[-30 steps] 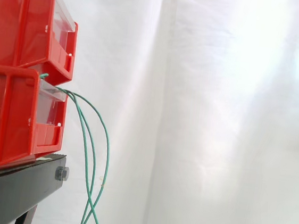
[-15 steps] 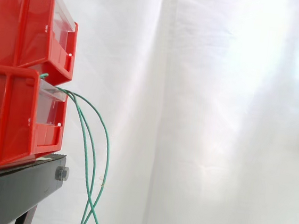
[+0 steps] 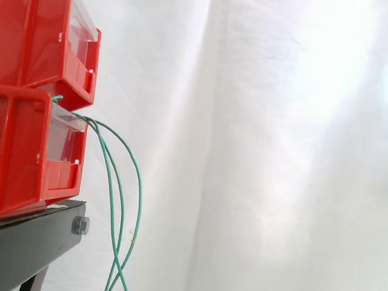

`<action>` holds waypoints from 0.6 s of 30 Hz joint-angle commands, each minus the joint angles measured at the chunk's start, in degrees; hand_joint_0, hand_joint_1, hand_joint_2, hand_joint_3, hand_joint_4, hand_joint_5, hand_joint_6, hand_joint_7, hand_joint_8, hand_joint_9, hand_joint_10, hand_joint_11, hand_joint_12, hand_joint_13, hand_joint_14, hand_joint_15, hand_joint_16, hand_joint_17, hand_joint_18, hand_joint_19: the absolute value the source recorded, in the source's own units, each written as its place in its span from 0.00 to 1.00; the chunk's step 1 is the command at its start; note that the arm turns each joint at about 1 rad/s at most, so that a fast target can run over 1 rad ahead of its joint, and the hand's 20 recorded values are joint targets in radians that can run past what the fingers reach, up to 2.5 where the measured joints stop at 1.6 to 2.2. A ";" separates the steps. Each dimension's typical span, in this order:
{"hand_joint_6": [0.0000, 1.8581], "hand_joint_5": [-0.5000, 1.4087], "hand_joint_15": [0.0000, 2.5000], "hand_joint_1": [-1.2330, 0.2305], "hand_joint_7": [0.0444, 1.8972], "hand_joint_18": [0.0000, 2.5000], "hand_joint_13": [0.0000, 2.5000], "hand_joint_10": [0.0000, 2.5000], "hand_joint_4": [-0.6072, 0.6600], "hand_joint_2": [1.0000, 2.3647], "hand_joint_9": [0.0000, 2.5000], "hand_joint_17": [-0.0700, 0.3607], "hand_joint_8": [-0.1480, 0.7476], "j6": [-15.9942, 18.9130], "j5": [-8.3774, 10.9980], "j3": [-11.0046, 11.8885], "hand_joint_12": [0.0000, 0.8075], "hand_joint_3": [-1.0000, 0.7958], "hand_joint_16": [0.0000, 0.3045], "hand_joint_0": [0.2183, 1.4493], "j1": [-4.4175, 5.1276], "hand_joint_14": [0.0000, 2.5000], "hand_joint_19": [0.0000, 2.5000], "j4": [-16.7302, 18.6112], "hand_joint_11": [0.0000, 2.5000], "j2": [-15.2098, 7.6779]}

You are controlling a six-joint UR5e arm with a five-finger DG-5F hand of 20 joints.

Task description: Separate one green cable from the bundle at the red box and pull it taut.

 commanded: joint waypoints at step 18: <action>0.27 0.19 0.28 0.35 0.39 0.17 0.43 0.01 0.65 0.00 0.46 0.34 0.57 0.00 0.00 -0.04 0.65 0.28 0.11 0.21 0.00 0.01 0.32 -0.04 0.29 -0.07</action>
